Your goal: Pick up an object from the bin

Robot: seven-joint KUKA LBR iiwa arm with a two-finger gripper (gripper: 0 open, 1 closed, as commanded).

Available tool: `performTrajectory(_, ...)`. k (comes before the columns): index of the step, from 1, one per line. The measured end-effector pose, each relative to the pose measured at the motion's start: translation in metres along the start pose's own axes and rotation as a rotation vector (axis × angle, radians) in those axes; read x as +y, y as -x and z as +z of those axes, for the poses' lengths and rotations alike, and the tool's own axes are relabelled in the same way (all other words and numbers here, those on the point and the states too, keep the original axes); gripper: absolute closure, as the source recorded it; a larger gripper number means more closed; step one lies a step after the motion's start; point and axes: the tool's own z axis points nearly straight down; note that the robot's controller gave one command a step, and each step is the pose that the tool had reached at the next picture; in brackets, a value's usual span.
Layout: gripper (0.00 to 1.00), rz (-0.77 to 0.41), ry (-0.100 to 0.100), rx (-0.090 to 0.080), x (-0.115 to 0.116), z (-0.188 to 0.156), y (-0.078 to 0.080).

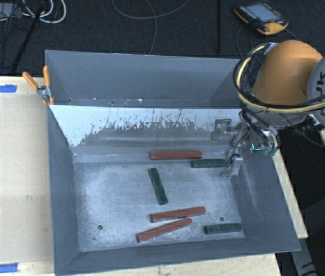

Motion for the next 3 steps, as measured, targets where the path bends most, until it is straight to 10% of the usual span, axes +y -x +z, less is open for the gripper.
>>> performTrajectory(3,0.00,-0.285,0.000,0.004,0.060,0.123,-0.042)
